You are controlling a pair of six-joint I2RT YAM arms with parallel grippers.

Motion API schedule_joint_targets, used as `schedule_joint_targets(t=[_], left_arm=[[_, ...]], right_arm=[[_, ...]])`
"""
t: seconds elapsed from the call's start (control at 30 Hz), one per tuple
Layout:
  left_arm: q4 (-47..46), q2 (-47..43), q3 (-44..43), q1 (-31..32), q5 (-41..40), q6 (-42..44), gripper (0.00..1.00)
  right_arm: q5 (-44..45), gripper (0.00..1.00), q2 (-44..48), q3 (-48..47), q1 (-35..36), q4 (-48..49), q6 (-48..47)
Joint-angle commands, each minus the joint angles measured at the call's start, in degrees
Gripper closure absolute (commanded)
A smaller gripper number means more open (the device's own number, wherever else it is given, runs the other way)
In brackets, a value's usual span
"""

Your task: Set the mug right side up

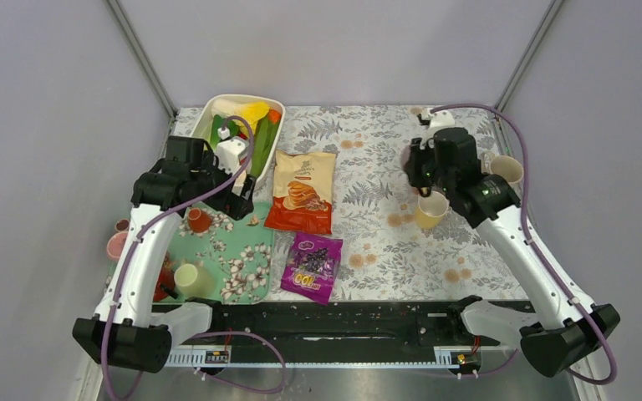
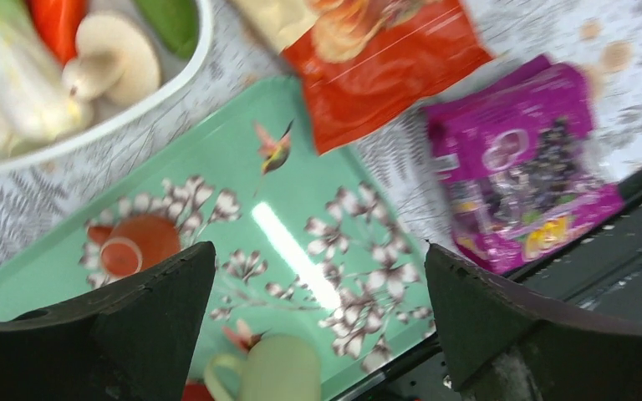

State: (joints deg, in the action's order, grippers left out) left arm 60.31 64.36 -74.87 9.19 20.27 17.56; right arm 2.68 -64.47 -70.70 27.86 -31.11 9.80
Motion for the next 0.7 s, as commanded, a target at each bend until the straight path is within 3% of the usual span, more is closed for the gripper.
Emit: schedule_joint_targets(t=[0.0, 0.17, 0.37, 0.67], left_arm=[[-2.75, 0.22, 4.16, -4.68, -7.57, 4.77, 0.01], [-4.63, 1.79, 7.03, -9.15, -9.12, 8.53, 0.01], [-4.88, 3.78, 10.22, -14.95, -8.99, 13.22, 0.01], [-4.10, 5.69, 13.38, -18.85, -9.45, 17.17, 0.01]], right_arm=[[19.25, 1.00, -3.43, -5.46, -9.00, -24.75, -7.93], [14.61, 1.00, -6.46, -2.77, -21.67, -26.67, -7.34], [8.31, 1.00, -13.75, 1.16, -29.85, -24.26, -8.20], [3.10, 1.00, -23.28, 6.30, -32.60, -14.53, -6.92]])
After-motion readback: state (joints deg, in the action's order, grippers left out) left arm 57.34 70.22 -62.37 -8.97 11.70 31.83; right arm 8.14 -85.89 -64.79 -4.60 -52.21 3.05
